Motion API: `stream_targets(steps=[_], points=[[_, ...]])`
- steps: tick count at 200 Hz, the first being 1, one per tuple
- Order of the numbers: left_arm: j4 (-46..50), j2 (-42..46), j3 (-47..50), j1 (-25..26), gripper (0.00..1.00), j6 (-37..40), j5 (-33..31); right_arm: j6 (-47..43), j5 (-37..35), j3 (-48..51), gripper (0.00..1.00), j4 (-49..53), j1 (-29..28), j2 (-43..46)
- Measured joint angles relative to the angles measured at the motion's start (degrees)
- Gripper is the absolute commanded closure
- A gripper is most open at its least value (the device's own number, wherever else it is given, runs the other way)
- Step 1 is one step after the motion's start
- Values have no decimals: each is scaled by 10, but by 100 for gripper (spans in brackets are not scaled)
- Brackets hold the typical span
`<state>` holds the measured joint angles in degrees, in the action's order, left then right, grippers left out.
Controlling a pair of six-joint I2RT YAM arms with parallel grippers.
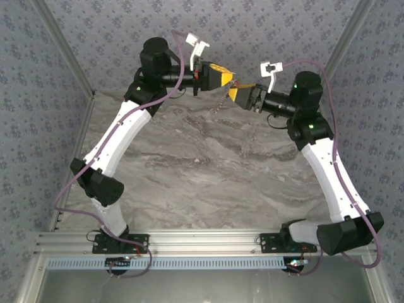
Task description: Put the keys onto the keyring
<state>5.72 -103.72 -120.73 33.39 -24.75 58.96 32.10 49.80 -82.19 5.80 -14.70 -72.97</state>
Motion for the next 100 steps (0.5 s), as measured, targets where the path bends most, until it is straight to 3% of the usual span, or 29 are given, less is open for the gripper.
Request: stream_targets(steps=[60,100], points=[[-5,0,0,0,100,-5,0,-6,2,0,43,4,-5,-1],[-17,2,2,0,100,-9,0,-15,2,0,61,7,-5,-1]])
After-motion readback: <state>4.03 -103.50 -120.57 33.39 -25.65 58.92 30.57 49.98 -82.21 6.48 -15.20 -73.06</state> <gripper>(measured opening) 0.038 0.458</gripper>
